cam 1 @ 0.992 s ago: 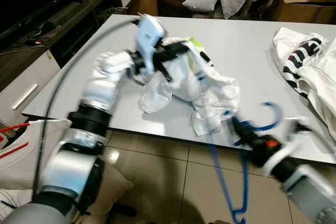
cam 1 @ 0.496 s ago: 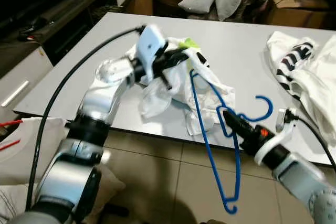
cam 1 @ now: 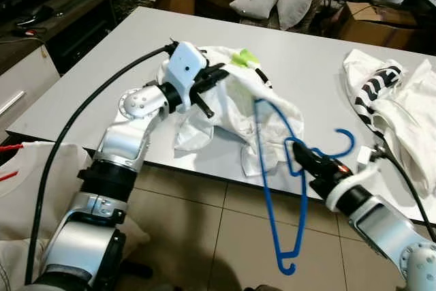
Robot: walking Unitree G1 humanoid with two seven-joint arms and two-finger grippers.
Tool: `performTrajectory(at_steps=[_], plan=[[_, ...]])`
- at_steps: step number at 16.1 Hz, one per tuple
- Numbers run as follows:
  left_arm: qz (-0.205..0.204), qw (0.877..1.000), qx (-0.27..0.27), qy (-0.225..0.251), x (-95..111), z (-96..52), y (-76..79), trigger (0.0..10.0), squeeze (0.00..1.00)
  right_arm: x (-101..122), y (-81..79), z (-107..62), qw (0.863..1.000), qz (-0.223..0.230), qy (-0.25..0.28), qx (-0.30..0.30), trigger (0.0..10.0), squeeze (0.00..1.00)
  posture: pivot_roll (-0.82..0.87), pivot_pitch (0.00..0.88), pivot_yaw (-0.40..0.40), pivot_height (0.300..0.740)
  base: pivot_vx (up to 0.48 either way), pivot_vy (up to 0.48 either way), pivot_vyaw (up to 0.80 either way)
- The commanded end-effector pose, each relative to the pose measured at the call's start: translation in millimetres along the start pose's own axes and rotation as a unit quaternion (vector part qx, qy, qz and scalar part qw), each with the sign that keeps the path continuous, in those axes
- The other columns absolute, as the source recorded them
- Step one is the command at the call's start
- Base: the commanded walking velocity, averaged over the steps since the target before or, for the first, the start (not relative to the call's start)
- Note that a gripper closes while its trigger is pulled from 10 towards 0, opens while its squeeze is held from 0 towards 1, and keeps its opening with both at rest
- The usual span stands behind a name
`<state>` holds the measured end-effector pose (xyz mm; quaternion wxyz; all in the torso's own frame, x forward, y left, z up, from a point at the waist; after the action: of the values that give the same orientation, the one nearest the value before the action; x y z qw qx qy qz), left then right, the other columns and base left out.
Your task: Hang hanger
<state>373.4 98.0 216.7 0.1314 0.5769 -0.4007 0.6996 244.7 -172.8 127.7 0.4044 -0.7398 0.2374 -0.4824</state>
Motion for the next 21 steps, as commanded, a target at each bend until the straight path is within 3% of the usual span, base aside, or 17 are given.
performTrajectory(at_steps=[1, 2, 3, 4, 6, 8, 9, 10, 11, 13, 14, 17, 19, 21], plan=[[0.014, 1.000, 0.008, 0.006, 5.9, -0.2, -4.4, 0.0, 0.00, 12.5, 6.4, -6.5, 0.998, 0.021, 0.043, -0.032, 10.0, 0.00, -0.17, 0.000, -0.055, 0.740, 0.000, 0.000, 0.00], [0.016, 1.000, 0.005, 0.003, 5.0, -1.1, -4.5, 0.0, 0.00, 17.3, 9.2, -8.2, 0.996, 0.039, 0.062, -0.044, 10.0, 0.00, -0.17, 0.000, -0.055, 0.740, 0.000, 0.000, 0.00], [0.027, 1.000, 0.007, -0.009, 0.8, -3.8, -6.7, 0.0, 0.00, 31.0, 13.8, -12.1, 0.985, 0.106, 0.117, -0.069, 10.0, 0.00, -0.18, 0.000, -0.036, 0.740, 0.000, 0.000, 0.00], [0.030, 0.999, 0.013, -0.015, -1.5, -4.9, -8.9, 0.0, 0.00, 37.6, 12.7, -13.0, 0.978, 0.137, 0.139, -0.074, 10.0, 0.00, -0.18, 0.000, -0.030, 0.740, 0.000, 0.000, 0.00], [0.032, 0.999, 0.026, -0.021, -4.1, -6.0, -14.2, 0.0, 0.00, 51.4, 8.0, -9.6, 0.967, 0.176, 0.168, -0.076, 10.0, 0.00, -0.19, 0.000, -0.017, 0.740, 0.000, 0.000, 0.00], [0.042, 0.997, 0.070, -0.002, 6.0, -1.8, -28.8, 0.0, 0.00, 93.7, -13.1, 9.0, 0.968, 0.138, 0.207, -0.037, 10.0, 0.00, -0.20, 0.000, -0.004, 0.740, 0.000, 0.000, 0.00], [0.042, 0.995, 0.087, 0.026, 17.3, 0.1, -34.2, 0.0, 0.00, 112.5, -33.1, 10.3, 0.966, 0.107, 0.233, 0.007, 10.0, 0.00, -0.20, 0.000, -0.005, 0.740, 0.000, 0.000, 0.00], [0.033, 0.993, 0.101, 0.056, 28.5, -0.5, -38.8, 0.0, 0.00, 124.5, -50.2, 7.1, 0.960, 0.114, 0.251, 0.052, 10.0, 0.00, -0.20, 0.000, -0.005, 0.740, 0.000, 0.000, 0.00], [0.027, 0.992, 0.104, 0.062, 30.5, -1.6, -39.2, 0.0, 0.00, 126.1, -51.1, 4.4, 0.958, 0.126, 0.253, 0.057, 10.0, 0.00, -0.20, 0.000, -0.013, 0.740, 0.000, 0.000, 0.00], [0.032, 0.996, 0.077, 0.019, 9.9, -7.5, -25.9, 0.0, 0.00, 93.1, -13.9, 5.2, 0.969, 0.139, 0.200, -0.035, 10.0, 0.00, -0.19, 0.000, -0.014, 0.740, 0.000, 0.000, 0.00], [0.018, 0.997, 0.070, 0.005, -3.2, -13.0, -13.1, 0.0, 0.00, 56.9, 23.6, -0.4, 0.965, 0.157, 0.163, -0.131, 10.0, 0.00, -0.19, 0.000, -0.010, 0.740, 0.000, 0.000, 0.00], [0.003, 0.999, 0.051, 0.005, -7.5, -13.1, 4.1, 0.0, 0.00, 42.1, 39.4, -9.6, 0.948, 0.183, 0.181, -0.189, 10.0, 0.00, -0.19, 0.000, 0.001, 0.740, 0.000, 0.000, 0.00], [0.000, 1.000, 0.016, 0.000, -10.8, -7.8, 20.3, 0.0, 0.00, 42.4, 35.8, -9.6, 0.941, 0.196, 0.207, -0.184, 10.0, 0.00, -0.20, 0.000, 0.018, 0.740, 0.000, 0.000, 0.00], [0.010, 1.000, -0.007, -0.004, -11.3, -6.3, 27.0, 0.0, 0.00, 48.3, 30.5, -6.1, 0.940, 0.201, 0.224, -0.162, 10.0, 0.00, -0.21, 0.000, 0.029, 0.740, 0.000, 0.000, 0.00]])
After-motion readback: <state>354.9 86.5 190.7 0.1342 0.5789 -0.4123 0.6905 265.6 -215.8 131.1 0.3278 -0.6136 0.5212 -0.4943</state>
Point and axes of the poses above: a point about 5 cm out from each wrist's last joint towards the gripper, its own z axis pointing out of the wrist towards the gripper, its own x axis along the axis of the wrist's last joint, y = z × x, the point moved 2 cm from there along z, pointing out of the wrist towards the gripper, and after that the axes turned 3 degrees about z, right-handed, at the moved point
